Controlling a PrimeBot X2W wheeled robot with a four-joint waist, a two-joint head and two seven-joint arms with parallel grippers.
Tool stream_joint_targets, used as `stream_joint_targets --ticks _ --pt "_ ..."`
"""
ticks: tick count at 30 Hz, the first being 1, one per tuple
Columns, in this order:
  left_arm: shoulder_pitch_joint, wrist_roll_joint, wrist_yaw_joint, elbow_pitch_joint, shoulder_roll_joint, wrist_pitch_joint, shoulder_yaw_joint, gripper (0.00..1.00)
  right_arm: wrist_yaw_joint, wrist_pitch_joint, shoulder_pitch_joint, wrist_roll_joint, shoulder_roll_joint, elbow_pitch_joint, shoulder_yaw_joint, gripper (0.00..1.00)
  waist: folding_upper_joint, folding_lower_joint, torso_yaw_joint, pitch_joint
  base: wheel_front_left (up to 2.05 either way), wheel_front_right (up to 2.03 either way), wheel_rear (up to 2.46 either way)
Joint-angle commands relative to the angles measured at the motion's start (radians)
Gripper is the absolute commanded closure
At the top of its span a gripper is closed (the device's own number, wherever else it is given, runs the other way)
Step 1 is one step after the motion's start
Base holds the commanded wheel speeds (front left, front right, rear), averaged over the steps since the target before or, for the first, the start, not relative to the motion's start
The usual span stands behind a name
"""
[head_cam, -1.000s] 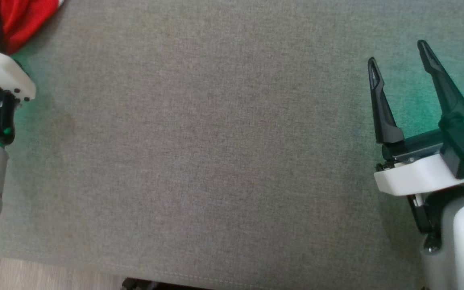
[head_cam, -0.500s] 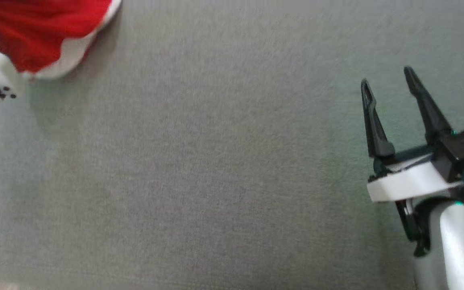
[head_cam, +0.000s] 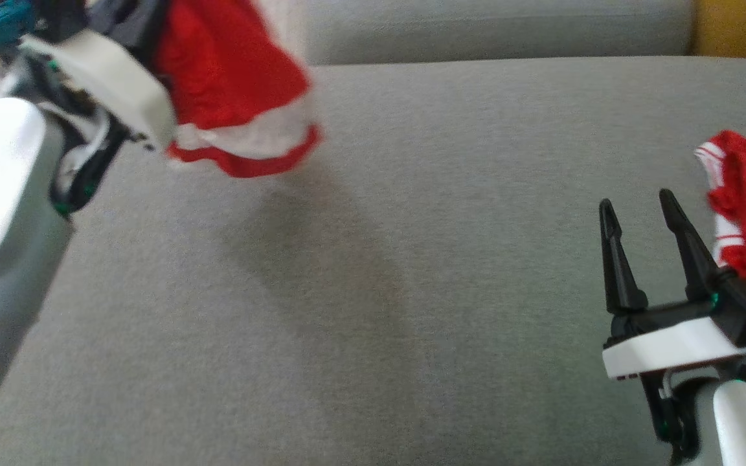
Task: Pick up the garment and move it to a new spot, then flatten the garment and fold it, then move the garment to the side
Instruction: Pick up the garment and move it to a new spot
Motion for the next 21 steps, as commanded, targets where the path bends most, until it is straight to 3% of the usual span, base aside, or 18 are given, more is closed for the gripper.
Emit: stream_joint_targets --ticks 1,11,21 --pt "-0.040 -0.038 0.008 -0.094 0.016 0.038 0.044 1.00 -0.001 -0.014 -0.003 0.013 -0.001 -0.026 0.013 0.00 -0.0001 0.0003 -0.055 -0.039 0.00 0.00 0.00" --pt "0.130 -0.159 0.121 -0.291 -0.015 0.211 0.021 1.00 -0.001 -0.035 -0.003 0.026 -0.001 -0.020 -0.003 0.00 -0.0001 0.0003 -0.119 0.038 0.00 0.00 0.00" --pt "0.204 -0.145 0.153 -0.031 -0.014 0.107 0.033 1.00 -0.001 -0.061 -0.104 0.030 -0.001 0.011 0.041 0.00 -0.0001 0.0003 -0.197 0.180 0.00 0.00 0.00"
